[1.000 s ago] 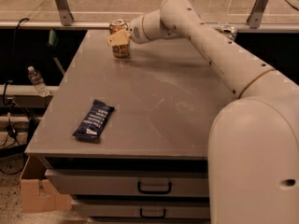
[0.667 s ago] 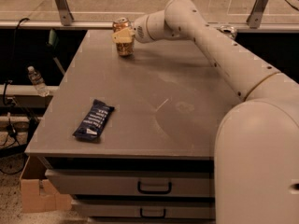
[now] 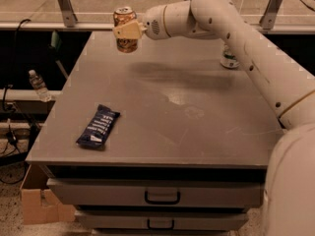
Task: Move orange can near rxbar blueberry
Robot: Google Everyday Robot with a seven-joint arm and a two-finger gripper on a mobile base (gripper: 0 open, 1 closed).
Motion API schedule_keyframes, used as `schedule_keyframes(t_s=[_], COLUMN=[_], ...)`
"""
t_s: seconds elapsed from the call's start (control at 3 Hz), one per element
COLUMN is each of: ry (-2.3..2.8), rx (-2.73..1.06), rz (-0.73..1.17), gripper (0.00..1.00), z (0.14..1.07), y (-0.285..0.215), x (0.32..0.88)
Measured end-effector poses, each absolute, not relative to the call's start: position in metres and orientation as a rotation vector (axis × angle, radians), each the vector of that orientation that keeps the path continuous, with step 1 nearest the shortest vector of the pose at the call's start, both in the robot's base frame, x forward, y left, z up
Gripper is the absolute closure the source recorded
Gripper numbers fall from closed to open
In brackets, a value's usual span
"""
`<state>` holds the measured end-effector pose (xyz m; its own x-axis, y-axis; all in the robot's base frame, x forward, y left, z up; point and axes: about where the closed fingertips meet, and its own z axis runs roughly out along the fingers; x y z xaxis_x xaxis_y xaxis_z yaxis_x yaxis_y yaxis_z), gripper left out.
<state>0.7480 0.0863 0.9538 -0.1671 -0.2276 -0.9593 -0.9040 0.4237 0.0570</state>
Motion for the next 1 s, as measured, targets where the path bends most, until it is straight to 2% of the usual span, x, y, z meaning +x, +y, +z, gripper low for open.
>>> schedule_keyframes(t_s=[0.67,1.0], ry=[1.641,1.632], rx=[-1.034,-1.093], rz=[0.849,0.918], gripper=[1.00,1.00], z=[0.954,0.947], y=[0.093,0.102], x=[0.740,0.717])
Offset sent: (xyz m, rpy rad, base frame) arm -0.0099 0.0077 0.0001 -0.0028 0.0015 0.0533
